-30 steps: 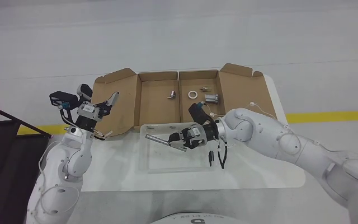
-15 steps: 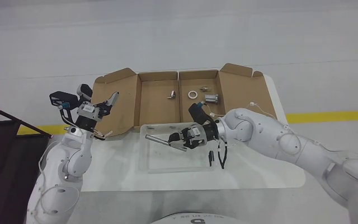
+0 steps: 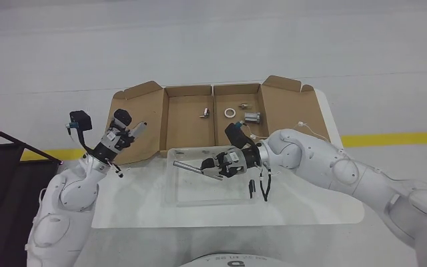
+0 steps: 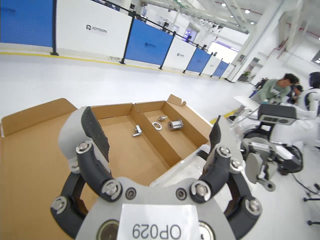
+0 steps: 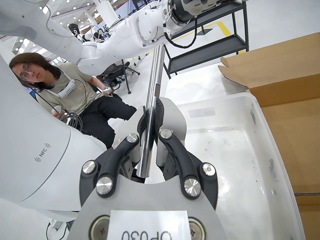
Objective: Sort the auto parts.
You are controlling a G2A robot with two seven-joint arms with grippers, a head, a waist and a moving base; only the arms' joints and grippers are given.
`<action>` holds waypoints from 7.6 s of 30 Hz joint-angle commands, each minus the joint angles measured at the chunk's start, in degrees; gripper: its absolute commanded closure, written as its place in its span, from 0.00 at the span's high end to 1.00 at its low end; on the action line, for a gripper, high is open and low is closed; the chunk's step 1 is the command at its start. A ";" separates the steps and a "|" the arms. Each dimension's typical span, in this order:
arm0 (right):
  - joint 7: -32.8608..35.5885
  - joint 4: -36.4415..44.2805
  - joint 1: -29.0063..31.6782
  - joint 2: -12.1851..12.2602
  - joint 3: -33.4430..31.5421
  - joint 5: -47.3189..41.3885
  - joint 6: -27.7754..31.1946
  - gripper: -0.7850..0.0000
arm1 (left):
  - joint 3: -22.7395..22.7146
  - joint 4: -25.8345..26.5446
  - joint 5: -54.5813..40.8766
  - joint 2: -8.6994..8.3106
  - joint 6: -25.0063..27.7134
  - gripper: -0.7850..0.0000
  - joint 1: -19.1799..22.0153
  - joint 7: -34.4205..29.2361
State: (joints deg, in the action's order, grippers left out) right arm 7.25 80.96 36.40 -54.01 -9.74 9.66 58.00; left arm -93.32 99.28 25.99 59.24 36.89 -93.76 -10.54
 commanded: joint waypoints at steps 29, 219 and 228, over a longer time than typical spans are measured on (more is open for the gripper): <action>18.28 -2.20 1.81 -0.34 -5.92 -36.21 0.00 0.00 | 0.66 -0.50 -3.40 -0.24 1.84 1.00 1.56 -4.96; 58.31 -15.09 12.67 -12.13 -33.69 -76.35 -35.87 0.00 | 27.68 -4.20 -45.80 4.33 -21.99 0.31 27.00 -24.65; 58.31 -15.09 12.67 -12.13 -33.69 -76.35 -35.87 0.00 | 27.57 -4.40 -47.82 4.63 -24.21 0.00 26.94 -25.22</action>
State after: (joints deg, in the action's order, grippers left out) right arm 65.56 65.87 49.07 -66.14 -43.43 -66.68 22.13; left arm -65.74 94.97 -20.88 63.82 13.65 -66.87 -35.72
